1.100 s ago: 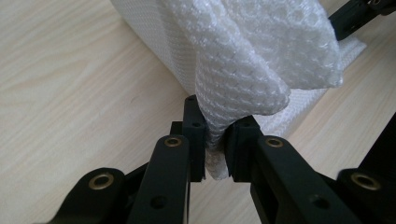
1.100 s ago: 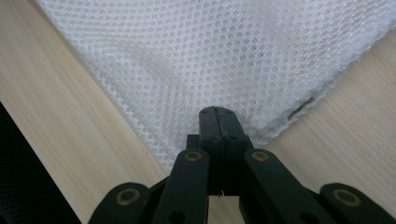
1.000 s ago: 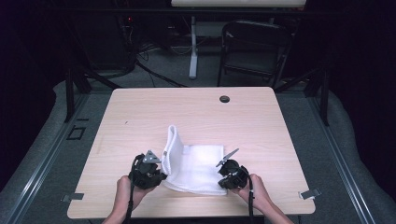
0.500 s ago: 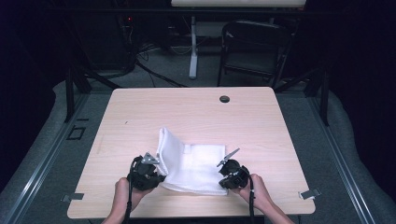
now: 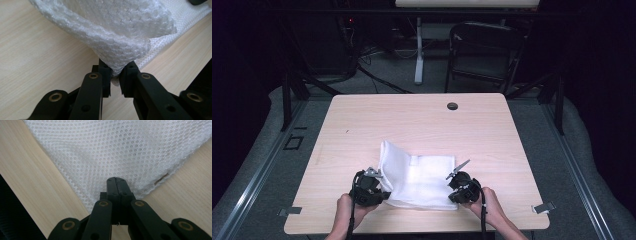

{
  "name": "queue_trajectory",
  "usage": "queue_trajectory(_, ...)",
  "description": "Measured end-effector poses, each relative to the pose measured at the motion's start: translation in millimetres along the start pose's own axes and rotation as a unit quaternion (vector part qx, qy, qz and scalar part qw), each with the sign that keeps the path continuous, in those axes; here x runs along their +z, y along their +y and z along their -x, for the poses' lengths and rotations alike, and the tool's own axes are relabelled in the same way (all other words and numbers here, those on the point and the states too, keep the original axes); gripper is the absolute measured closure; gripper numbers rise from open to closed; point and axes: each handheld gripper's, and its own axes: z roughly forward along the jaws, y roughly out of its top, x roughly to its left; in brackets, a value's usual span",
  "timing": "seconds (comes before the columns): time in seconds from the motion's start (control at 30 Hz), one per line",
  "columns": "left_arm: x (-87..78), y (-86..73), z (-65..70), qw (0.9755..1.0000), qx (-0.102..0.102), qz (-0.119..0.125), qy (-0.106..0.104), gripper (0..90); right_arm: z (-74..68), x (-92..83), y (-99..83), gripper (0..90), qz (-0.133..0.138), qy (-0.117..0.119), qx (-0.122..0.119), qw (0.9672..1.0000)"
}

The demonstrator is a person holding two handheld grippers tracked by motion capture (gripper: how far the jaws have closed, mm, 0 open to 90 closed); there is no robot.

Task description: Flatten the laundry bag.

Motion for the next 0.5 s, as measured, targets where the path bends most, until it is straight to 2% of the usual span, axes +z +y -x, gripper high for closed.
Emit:
queue_trajectory(0.13, 0.1, 0.1, -0.7, 1.0, 0.0, -0.003, 0.0, 80.0, 0.9, -0.1, -1.1, 90.0, 0.004, 0.004, 0.004, 1.0)
queue_trajectory(0.23, -0.5, 0.5, -3.2, 0.9999, 0.002, -0.012, 0.0, 75.2, 0.4, 0.4, -1.0, 90.0, 0.005, 0.001, 0.004, 1.0)
queue_trajectory(0.27, -0.8, 0.8, -3.0, 0.9998, -0.001, -0.019, 0.006, 69.1, -0.2, 1.2, -1.5, 90.0, 0.011, 0.002, 0.009, 0.9999)
queue_trajectory(0.37, -3.9, -2.1, -5.0, 0.9996, 0.001, -0.027, 0.005, 60.3, 0.5, 0.2, -1.1, 90.0, 0.006, 0.002, 0.003, 1.0)
queue_trajectory(0.4, -8.7, -6.5, -8.0, 0.9995, -0.008, -0.03, 0.002, 55.6, 0.9, -0.2, -1.2, 90.0, 0.004, 0.003, 0.004, 1.0)
queue_trajectory(0.5, -13.6, -11.0, -9.9, 0.9995, -0.014, -0.03, -0.002, 47.6, 0.2, -0.1, -0.9, 90.0, 0.003, -0.003, 0.002, 1.0)
